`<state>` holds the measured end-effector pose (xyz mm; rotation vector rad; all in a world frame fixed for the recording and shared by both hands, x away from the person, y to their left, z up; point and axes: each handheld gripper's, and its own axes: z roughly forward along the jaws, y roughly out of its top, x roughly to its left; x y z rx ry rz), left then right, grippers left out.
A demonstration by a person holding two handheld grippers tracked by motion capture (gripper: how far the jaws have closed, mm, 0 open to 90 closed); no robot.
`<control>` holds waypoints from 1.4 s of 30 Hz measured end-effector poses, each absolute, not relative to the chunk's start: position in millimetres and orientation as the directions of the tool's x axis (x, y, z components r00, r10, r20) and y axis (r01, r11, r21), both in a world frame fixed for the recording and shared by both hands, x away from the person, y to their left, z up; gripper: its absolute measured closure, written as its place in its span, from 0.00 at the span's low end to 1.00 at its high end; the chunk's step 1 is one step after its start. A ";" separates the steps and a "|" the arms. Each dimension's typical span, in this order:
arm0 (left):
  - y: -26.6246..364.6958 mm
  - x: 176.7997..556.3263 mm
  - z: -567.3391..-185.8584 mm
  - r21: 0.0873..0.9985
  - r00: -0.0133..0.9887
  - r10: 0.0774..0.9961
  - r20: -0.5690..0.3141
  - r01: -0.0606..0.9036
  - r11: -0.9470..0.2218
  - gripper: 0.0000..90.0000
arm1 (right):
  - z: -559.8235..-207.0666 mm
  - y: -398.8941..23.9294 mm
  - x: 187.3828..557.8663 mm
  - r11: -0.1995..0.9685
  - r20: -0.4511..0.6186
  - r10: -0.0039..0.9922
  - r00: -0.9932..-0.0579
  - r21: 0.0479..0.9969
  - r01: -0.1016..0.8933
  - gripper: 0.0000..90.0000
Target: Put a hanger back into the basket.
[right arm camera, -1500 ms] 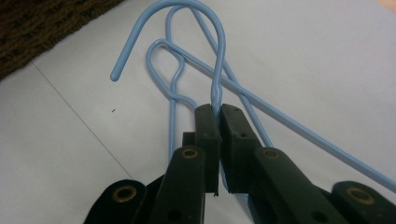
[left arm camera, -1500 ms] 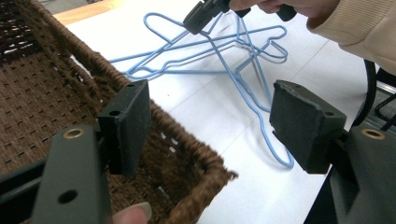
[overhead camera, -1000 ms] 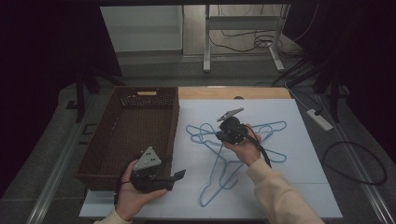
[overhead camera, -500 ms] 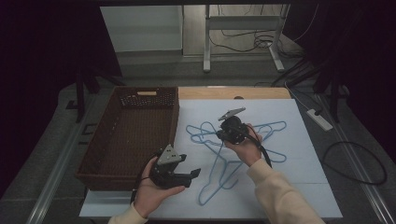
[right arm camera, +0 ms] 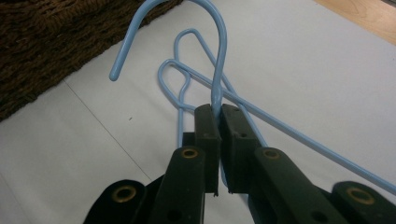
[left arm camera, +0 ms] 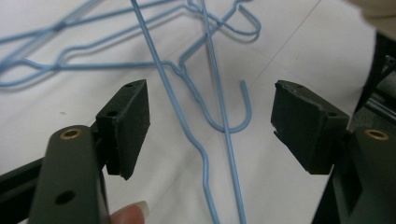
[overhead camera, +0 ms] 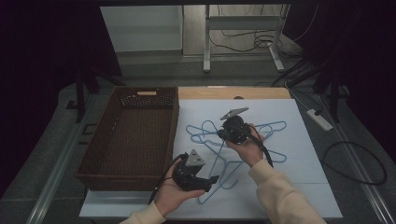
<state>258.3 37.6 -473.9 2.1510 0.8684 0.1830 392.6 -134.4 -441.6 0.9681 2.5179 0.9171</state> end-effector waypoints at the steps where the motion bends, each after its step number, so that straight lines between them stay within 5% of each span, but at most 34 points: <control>1: 35.5 259.9 -476.5 0.720 0.753 0.641 -0.146 0.525 -0.454 0.33 | -441.2 -134.7 392.0 0.570 -0.040 0.680 -0.732 0.657 0.493 0.96; 11: 22.1 287.2 -498.8 0.693 0.704 0.695 -0.150 0.576 -0.434 0.42 | -439.2 -136.8 388.5 0.561 -0.037 0.680 -0.733 0.670 0.487 0.96; 22: 28.9 302.2 -505.4 0.684 0.684 0.659 -0.314 0.644 -0.343 0.91 | -433.4 -142.6 382.4 0.543 -0.024 0.678 -0.735 0.690 0.479 0.96; 35: 39.0 292.3 -487.7 0.752 0.672 0.654 -0.348 0.616 -0.234 0.97 | -408.1 -166.0 360.3 0.446 0.002 0.692 -0.722 0.785 0.430 0.94; 42: 48.2 286.2 -469.0 0.778 0.682 0.639 -0.356 0.595 -0.201 0.98 | -394.0 -192.0 338.0 0.320 0.050 0.687 -0.725 0.875 0.363 0.65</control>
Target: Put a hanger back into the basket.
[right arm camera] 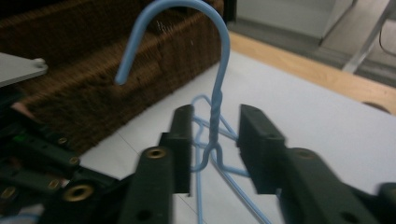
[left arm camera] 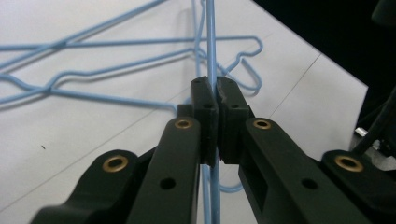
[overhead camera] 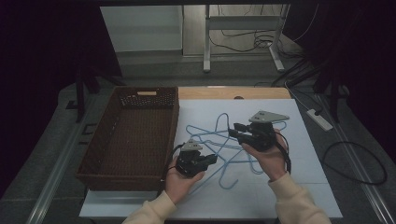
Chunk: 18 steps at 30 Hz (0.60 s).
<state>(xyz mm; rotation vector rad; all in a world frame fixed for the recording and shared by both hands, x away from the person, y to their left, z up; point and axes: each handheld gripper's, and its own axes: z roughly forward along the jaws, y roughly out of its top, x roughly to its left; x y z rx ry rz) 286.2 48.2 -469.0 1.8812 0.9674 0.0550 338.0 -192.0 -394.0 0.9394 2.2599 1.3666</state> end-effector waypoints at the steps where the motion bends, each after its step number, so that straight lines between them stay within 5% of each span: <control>1: 50.2 285.6 -465.9 0.783 0.685 0.637 -0.354 0.589 -0.198 0.98 | -392.9 -197.9 333.0 0.301 0.056 0.686 -0.726 0.886 0.352 0.59; 7: 66.3 283.3 -444.8 0.805 0.685 0.630 -0.366 0.573 -0.156 0.98 | -397.0 -227.3 306.7 0.271 0.030 0.688 -0.725 0.916 0.296 0.41; 18: 95.1 279.7 -411.0 0.828 0.693 0.615 -0.376 0.549 -0.112 0.98 | -428.8 -274.3 293.5 0.252 0.050 0.700 -0.712 0.916 0.312 0.37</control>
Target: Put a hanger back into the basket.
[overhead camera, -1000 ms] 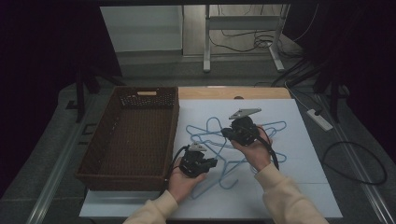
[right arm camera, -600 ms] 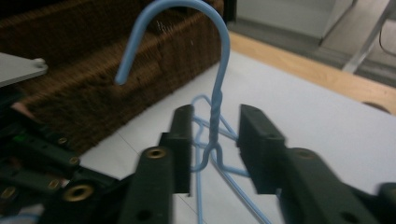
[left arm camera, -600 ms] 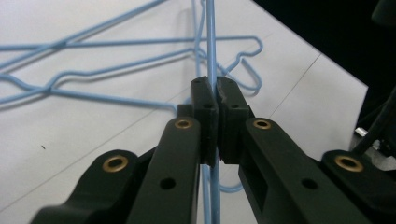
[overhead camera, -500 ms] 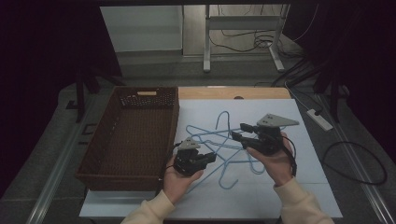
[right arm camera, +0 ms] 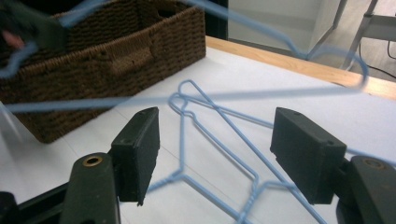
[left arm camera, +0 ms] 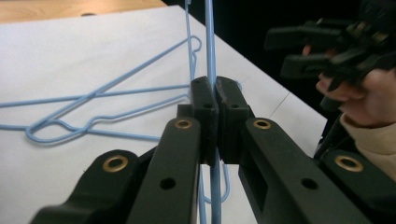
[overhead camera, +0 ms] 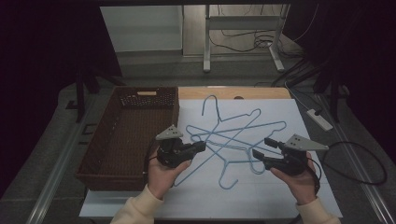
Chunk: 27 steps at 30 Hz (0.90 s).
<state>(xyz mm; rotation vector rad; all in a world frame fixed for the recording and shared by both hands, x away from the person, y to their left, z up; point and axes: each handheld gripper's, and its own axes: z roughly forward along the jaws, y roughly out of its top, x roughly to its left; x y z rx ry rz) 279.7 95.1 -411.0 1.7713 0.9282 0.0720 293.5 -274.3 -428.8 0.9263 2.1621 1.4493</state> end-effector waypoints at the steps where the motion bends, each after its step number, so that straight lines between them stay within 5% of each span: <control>1: 97.0 279.6 -409.2 0.829 0.694 0.615 -0.375 0.548 -0.112 0.98 | -431.0 -276.4 293.9 0.255 0.047 0.701 -0.712 0.916 0.311 0.37; 27: 183.3 276.3 -372.8 0.879 0.690 0.666 -0.283 0.465 -0.108 0.98 | -466.7 -289.0 300.7 0.290 0.050 0.715 -0.698 0.887 0.360 0.36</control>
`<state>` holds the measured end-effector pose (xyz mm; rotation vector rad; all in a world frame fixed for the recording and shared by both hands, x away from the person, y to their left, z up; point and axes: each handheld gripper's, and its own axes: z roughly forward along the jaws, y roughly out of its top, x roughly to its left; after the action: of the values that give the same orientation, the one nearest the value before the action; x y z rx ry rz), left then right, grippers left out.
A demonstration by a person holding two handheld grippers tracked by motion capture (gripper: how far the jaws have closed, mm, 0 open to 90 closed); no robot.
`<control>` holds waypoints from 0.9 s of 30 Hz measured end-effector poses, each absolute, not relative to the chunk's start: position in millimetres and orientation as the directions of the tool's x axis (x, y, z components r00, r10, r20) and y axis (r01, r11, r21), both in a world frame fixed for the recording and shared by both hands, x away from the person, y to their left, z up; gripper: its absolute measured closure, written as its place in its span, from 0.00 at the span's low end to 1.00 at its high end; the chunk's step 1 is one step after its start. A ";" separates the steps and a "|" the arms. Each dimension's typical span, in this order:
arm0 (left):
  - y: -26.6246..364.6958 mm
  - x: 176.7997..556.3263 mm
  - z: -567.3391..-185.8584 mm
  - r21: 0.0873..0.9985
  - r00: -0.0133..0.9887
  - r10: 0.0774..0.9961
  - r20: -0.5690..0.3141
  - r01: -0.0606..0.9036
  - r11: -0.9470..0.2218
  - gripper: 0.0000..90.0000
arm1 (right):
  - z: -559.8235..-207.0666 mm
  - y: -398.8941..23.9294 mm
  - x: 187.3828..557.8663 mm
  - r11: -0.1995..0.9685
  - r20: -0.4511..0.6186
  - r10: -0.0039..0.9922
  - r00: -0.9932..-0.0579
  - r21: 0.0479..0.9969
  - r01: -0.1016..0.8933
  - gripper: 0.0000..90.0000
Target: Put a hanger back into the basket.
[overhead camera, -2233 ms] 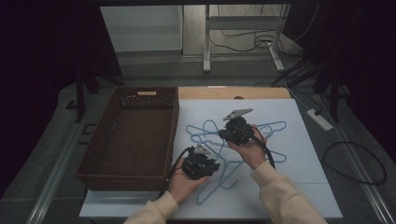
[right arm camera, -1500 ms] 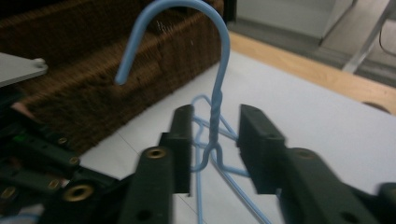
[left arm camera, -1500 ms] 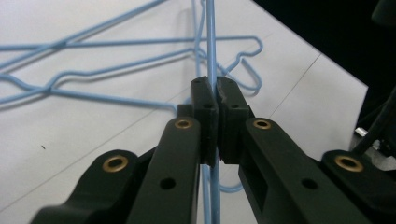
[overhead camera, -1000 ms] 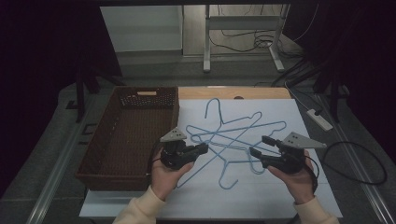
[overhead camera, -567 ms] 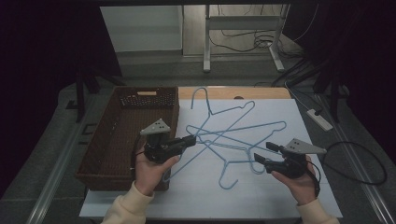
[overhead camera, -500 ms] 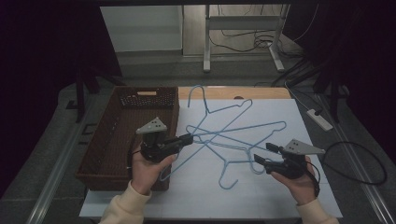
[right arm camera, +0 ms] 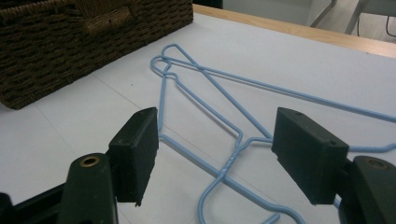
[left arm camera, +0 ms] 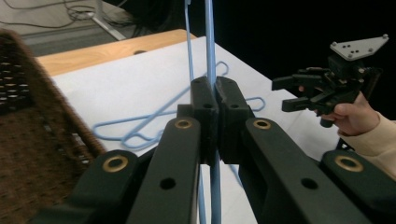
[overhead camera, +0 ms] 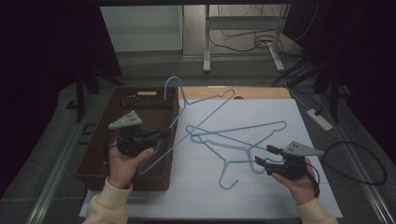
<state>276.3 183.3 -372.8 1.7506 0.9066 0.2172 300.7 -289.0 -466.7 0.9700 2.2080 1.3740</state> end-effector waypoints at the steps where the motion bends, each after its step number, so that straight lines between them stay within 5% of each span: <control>1: 186.6 276.1 -372.2 0.881 0.690 0.669 -0.278 0.460 -0.108 0.98 | -467.4 -289.3 300.8 0.289 0.052 0.716 -0.696 0.886 0.363 0.36; 27: 269.4 285.0 -385.8 0.878 0.584 0.783 -0.216 0.466 -0.106 0.98 | -474.2 -290.3 304.6 0.304 0.050 0.722 -0.690 0.873 0.381 0.35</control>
<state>285.0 269.4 -385.8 1.7495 1.0325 0.3707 304.6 -290.3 -474.2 0.9903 2.2250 1.3416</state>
